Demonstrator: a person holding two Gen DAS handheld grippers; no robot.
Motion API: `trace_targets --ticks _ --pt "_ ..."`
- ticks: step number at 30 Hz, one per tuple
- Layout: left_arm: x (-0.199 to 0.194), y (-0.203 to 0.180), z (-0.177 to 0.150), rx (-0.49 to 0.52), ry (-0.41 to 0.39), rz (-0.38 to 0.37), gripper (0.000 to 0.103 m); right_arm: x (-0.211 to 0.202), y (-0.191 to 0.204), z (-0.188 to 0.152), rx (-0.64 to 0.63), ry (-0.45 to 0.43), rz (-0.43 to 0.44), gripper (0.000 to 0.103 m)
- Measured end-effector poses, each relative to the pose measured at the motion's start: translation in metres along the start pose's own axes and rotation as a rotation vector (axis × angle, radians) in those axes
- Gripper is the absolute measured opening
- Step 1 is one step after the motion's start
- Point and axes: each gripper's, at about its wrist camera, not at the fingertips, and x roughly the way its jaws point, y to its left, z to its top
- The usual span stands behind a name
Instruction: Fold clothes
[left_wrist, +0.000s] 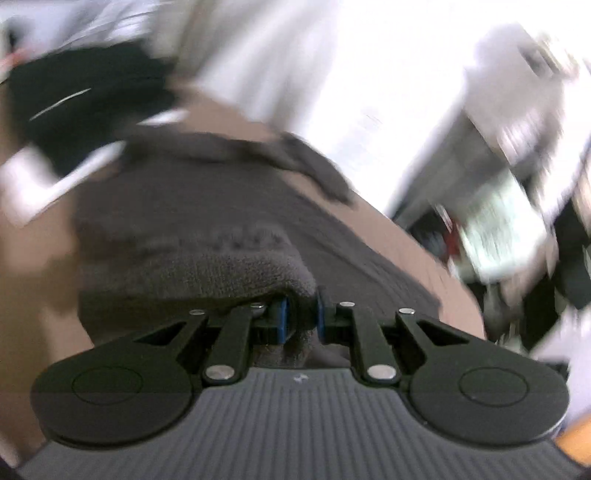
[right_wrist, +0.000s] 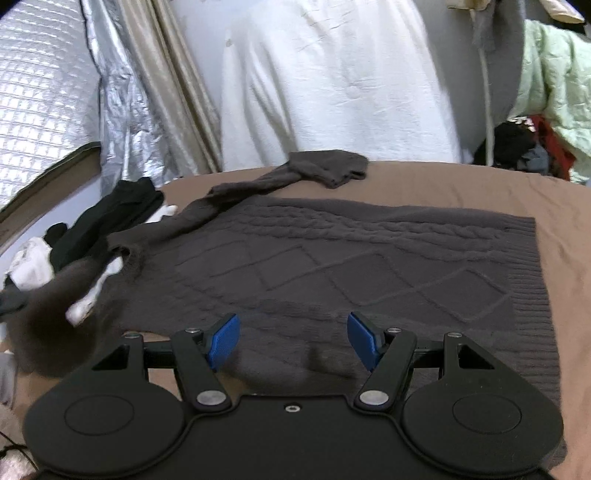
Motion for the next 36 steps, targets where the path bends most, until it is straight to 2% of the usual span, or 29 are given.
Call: trace_targets --ticks 1,2,3,4,5,7,8,9,10,12,16,19,20,22,23,25,26,27,29,33,36 --pt "0.022 -0.016 0.000 0.078 0.051 -0.005 0.020 0.003 0.000 -0.001 0.008 0.012 0.021 0.070" --pt "0.044 -0.032 0.001 0.151 0.105 -0.010 0.039 0.006 -0.001 -0.002 0.016 0.025 0.042 0.070" --pt "0.064 -0.039 -0.001 0.184 0.176 -0.022 0.059 0.008 -0.001 -0.004 0.024 0.037 0.063 0.070" --pt "0.079 -0.041 -0.004 0.199 0.238 -0.036 0.062 0.012 0.001 -0.005 0.013 0.052 0.066 0.070" --pt "0.087 -0.042 -0.009 0.218 0.266 -0.058 0.062 0.016 0.003 -0.007 -0.004 0.067 0.062 0.070" --pt "0.077 -0.031 -0.020 0.241 0.204 -0.125 0.063 0.022 0.006 -0.009 -0.033 0.091 0.047 0.070" --pt "0.069 -0.024 -0.026 0.253 0.166 -0.160 0.068 0.025 0.006 -0.011 -0.044 0.098 0.031 0.070" --pt "0.060 -0.016 -0.031 0.260 0.140 -0.173 0.073 0.027 0.004 -0.012 -0.030 0.108 0.037 0.070" --pt "0.051 -0.007 -0.034 0.265 0.115 -0.183 0.074 0.030 0.002 -0.013 -0.009 0.118 0.048 0.070" --pt "0.042 0.018 -0.021 0.229 0.088 -0.158 0.075 0.037 -0.003 -0.013 0.042 0.142 0.081 0.070" --pt "0.033 0.077 0.018 0.033 -0.012 0.018 0.085 0.054 -0.005 -0.014 0.130 0.163 0.145 0.070" --pt "0.048 0.121 0.030 -0.066 -0.102 0.190 0.086 0.067 0.017 -0.013 0.046 0.114 0.159 0.070" --pt "0.057 0.133 0.032 -0.092 -0.132 0.260 0.086 0.076 0.031 -0.010 -0.009 0.118 0.174 0.070" --pt "0.069 0.152 0.035 -0.121 -0.147 0.381 0.085 0.103 0.072 -0.007 -0.234 0.192 0.214 0.070" --pt "0.071 0.162 0.034 -0.153 -0.136 0.407 0.085 0.115 0.093 -0.009 -0.360 0.209 0.202 0.070" --pt "0.072 0.172 0.032 -0.199 -0.131 0.390 0.085 0.134 0.124 -0.018 -0.534 0.150 0.072 0.069" --pt "0.070 0.174 0.030 -0.216 -0.135 0.382 0.085 0.140 0.118 -0.017 -0.482 0.141 0.062 0.060" --pt "0.069 0.174 0.030 -0.219 -0.138 0.389 0.085 0.144 0.109 -0.014 -0.403 0.140 0.069 0.040" --pt "0.068 0.174 0.030 -0.225 -0.143 0.404 0.085 0.146 0.086 -0.008 -0.245 0.123 0.055 0.025" --pt "0.078 0.176 0.030 -0.215 -0.158 0.417 0.085 0.119 0.032 0.007 0.042 0.063 -0.052 0.018" --pt "0.099 0.179 0.028 -0.237 -0.136 0.402 0.085 0.097 -0.019 0.000 0.355 0.145 -0.033 0.016"
